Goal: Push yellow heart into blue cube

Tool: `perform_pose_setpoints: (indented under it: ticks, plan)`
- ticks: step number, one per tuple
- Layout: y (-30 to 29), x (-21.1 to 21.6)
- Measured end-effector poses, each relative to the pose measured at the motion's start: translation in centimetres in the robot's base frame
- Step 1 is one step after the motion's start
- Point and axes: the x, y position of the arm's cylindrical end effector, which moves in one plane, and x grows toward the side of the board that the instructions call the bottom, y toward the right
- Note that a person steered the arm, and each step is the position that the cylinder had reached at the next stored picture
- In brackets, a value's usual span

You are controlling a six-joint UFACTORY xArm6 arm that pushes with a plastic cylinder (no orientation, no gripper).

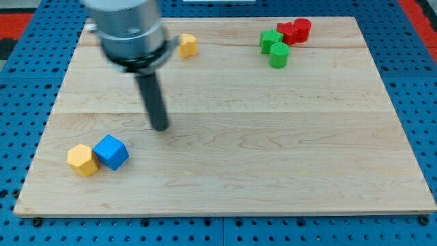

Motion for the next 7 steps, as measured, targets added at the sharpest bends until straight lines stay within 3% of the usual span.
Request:
perform_pose_setpoints:
  ticks: [1,3,4,5,6,7]
  plan:
    - [4.9,-4.8]
    - [7.1,-18.6]
    - [4.8,-21.2]
    - [-1.5,-22.0]
    - [-2.1,-15.6]
    - [-1.0,-20.0]
